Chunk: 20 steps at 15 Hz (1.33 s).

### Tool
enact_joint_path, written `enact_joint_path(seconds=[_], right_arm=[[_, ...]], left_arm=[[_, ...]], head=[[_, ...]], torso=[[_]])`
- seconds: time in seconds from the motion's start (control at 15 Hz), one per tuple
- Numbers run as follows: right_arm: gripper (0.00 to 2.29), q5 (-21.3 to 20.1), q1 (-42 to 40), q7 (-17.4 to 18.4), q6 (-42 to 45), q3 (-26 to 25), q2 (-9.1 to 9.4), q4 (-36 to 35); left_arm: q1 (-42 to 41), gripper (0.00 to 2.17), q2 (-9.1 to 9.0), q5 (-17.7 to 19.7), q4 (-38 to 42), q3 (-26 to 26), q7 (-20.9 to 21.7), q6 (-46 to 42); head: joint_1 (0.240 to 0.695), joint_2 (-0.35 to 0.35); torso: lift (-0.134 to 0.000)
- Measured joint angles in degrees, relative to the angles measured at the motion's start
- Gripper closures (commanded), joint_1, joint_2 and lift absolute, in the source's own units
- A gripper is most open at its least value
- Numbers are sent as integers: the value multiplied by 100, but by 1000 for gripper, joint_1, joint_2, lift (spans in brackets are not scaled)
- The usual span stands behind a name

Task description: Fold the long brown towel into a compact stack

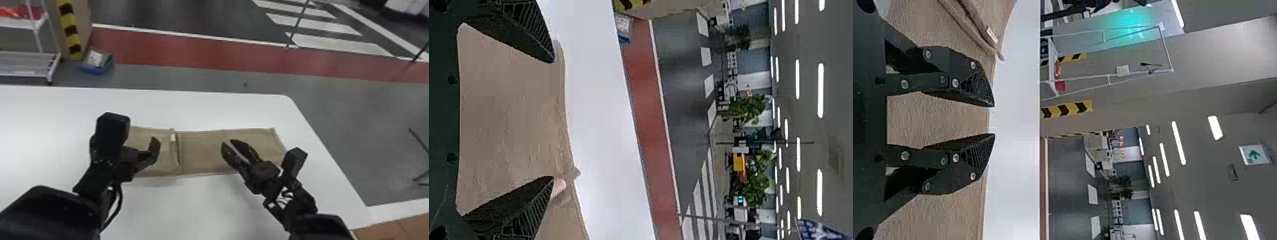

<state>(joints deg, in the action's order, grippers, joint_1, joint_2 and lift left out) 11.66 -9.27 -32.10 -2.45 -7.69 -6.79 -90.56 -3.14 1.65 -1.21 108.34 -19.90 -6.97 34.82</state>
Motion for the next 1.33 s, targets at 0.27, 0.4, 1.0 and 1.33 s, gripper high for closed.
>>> enact_joint_path(seconds=[0.27, 0.4, 1.0, 1.33], right_arm=[[603, -240, 195, 607, -779, 966, 85, -187], [603, -345, 355, 724, -992, 1267, 187, -195], [792, -680, 740, 889, -1606, 1690, 327, -98], [785, -741, 759, 944, -1800, 1690, 325, -93]], left_arm=[[-712, 36, 299, 390, 181, 1075, 427, -795], [-861, 36, 425, 443, 150, 1243, 444, -1007], [-943, 36, 485, 564, -12, 1349, 469, -1425], [-912, 36, 485, 639, -13, 1394, 532, -1433]], head=[[695, -18], [695, 70], [695, 127], [695, 124]], torso=[[-125], [-125], [-125], [-125]])
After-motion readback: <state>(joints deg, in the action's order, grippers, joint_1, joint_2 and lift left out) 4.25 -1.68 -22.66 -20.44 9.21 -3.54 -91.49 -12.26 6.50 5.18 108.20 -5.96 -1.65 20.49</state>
